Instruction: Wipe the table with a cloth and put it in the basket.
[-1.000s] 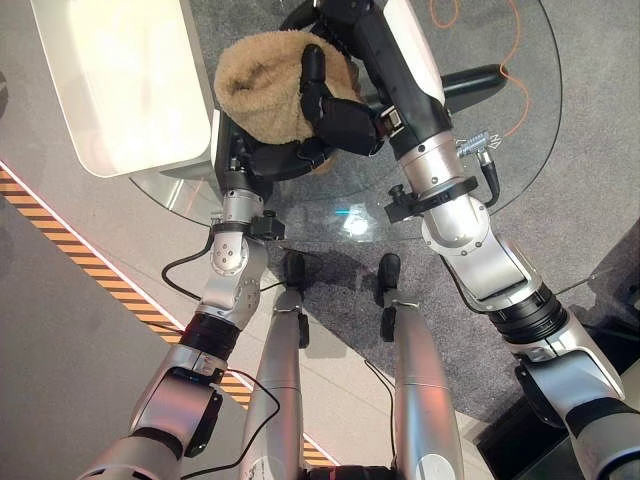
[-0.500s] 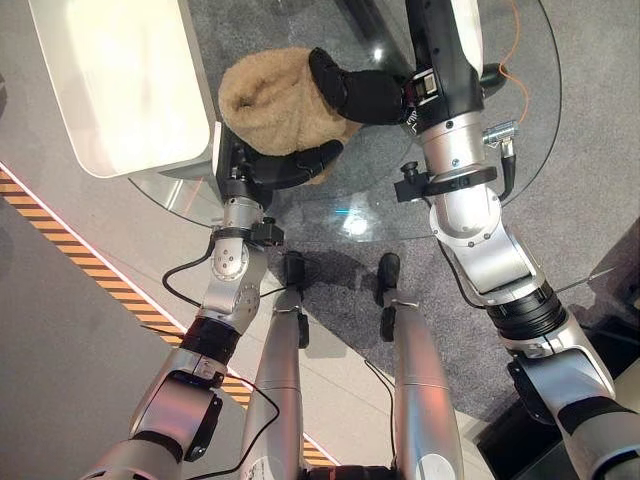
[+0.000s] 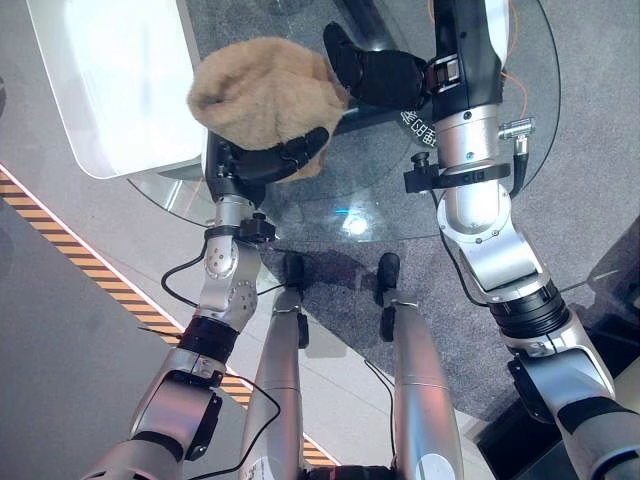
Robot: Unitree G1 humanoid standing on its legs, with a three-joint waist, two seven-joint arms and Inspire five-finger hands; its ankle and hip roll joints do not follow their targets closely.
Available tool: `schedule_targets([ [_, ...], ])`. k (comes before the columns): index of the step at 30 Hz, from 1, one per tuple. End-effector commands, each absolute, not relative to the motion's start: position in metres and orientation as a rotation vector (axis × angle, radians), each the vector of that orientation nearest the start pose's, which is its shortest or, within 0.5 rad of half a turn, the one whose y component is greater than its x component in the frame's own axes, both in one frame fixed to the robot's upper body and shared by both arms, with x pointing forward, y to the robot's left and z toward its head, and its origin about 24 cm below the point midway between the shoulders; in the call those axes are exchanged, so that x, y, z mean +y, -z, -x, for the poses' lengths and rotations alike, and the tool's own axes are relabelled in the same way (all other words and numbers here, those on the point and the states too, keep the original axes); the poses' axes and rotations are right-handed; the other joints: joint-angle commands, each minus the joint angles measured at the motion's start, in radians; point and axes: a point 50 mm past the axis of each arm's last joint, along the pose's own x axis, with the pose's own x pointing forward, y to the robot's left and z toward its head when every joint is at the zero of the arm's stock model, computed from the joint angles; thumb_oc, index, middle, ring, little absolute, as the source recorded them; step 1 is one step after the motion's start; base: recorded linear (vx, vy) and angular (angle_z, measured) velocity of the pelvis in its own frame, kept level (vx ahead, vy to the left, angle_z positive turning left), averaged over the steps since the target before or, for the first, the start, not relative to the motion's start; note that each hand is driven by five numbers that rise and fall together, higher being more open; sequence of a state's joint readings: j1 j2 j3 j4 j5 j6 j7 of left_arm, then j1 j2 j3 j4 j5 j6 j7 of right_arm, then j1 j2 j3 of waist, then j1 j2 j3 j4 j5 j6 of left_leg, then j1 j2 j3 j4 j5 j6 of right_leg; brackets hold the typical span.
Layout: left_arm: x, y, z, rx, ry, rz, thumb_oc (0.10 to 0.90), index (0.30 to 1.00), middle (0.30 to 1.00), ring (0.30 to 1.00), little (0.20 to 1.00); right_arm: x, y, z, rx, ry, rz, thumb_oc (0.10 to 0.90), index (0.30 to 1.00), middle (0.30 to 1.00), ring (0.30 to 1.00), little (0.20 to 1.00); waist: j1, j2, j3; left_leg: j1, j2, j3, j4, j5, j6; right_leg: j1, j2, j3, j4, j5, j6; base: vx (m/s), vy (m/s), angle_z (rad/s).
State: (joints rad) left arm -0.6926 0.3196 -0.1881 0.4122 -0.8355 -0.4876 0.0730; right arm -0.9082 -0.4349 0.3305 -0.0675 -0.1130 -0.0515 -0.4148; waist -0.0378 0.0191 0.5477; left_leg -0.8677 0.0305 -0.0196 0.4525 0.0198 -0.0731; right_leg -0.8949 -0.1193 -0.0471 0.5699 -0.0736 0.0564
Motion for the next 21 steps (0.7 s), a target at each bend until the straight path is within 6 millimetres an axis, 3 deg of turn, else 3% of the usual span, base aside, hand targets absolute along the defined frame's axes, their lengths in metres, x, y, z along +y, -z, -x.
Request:
schedule_targets([
  [1, 0.169, -0.255, -0.33, -0.996, 0.189, 0.566, 0.1, 0.3, 0.3, 0.3, 0.2, -0.093, -0.359, -0.247, -1.447, 0.021, 0.214, 0.8, 0.9, 0.9, 0.9, 0.9, 0.015, -0.001, -0.028, 0.068, -0.072, 0.042, -0.019, -0.069, 0.063, 0.05, 0.118, -0.049, -0.004, -0.047, -0.031, 0.0, 0.0, 0.0],
  [11, 0.175, -0.263, -0.326, -1.051, 0.209, 0.617, 0.1, 0.3, 0.3, 0.3, 0.2, -0.104, -0.353, -0.257, -1.394, 0.097, 0.205, 0.8, 0.9, 0.9, 0.9, 0.9, 0.01, 0.0, -0.028, 0.069, -0.073, 0.045, -0.021, -0.071, 0.064, 0.051, 0.116, -0.048, -0.009, -0.047, -0.031, 0.0, 0.0, 0.0],
  [21, 0.201, -0.273, -0.319, -1.134, 0.08, 0.606, 0.1, 0.3, 0.3, 0.3, 0.2, -0.122, -0.339, -0.27, -1.321, 0.184, 0.196, 0.8, 0.9, 0.9, 0.9, 0.9, 0.002, 0.005, -0.028, 0.073, -0.072, 0.048, -0.03, -0.073, 0.063, 0.054, 0.116, -0.041, -0.025, -0.045, -0.029, 0.0, 0.0, 0.0],
])
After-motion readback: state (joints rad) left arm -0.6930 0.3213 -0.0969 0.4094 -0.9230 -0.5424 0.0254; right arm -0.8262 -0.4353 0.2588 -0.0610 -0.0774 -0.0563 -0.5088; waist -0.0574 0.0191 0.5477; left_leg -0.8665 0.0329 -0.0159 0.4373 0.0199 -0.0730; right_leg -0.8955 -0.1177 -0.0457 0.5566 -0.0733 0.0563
